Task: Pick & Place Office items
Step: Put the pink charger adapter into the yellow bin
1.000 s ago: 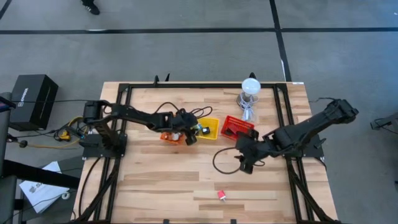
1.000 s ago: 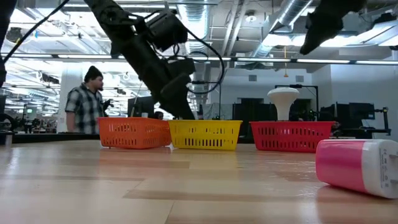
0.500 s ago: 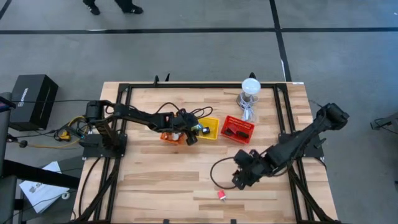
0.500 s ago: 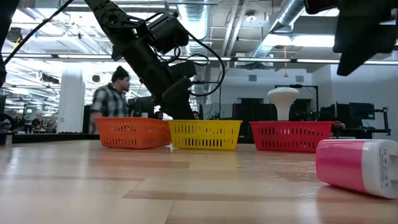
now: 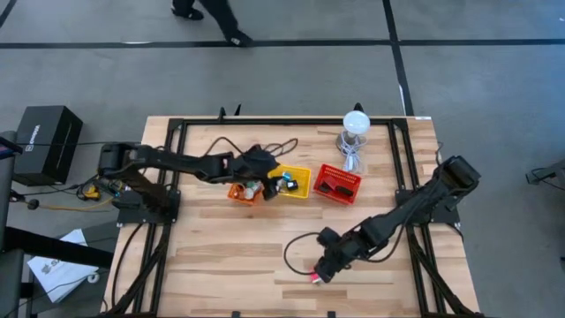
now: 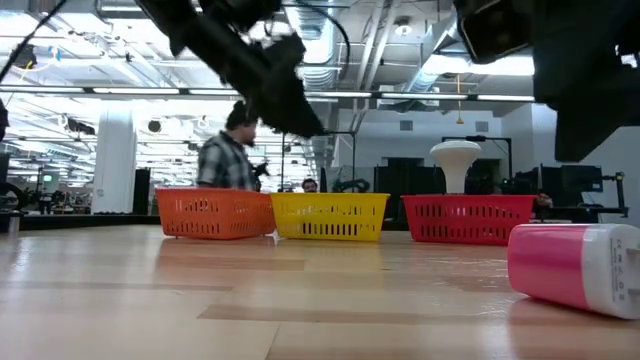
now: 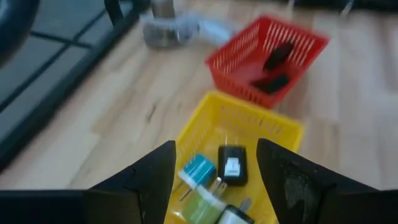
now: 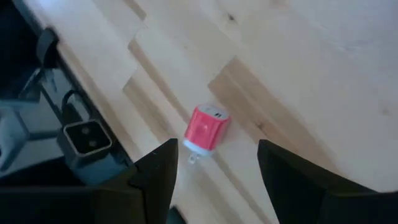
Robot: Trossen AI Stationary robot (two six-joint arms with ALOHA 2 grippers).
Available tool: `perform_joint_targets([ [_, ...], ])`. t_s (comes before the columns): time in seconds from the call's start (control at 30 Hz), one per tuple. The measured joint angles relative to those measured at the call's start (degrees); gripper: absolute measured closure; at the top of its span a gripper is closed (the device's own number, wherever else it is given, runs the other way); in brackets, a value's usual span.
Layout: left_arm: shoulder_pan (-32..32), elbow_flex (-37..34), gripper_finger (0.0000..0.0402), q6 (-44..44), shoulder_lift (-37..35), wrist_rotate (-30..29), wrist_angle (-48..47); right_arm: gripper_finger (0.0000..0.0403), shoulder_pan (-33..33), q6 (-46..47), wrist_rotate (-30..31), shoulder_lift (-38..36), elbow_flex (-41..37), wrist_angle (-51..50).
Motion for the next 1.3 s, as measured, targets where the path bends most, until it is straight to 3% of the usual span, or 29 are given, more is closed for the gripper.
perform_joint_targets([
  [0.43,-2.27,-0.03,0.0184,0.13,-13.94,0.02,-0.25,0.0207,0.05,8.64,-2.6,3.25,5.59,-0.89],
  [0.63,-2.32,0.01,0.0184,0.15,-14.58,0.08,-0.09,0.0228,0.03,7.18,-11.07,11.12,15.88,-11.27],
  [0.73,-2.32,-0.41,0.0184,0.15,-14.29,0.05,-0.98,0.0235,-0.41,6.15,-11.51,13.89,21.15,-18.74],
  [0.9,-2.32,-0.26,0.0184,0.13,-13.6,0.17,-2.65,0.0238,-1.26,6.01,-10.75,18.33,27.53,-21.24],
  [1.3,-2.32,-0.62,0.0184,0.13,-13.05,0.11,-3.31,0.0238,-2.7,0.22,-18.87,22.76,31.23,-23.14],
])
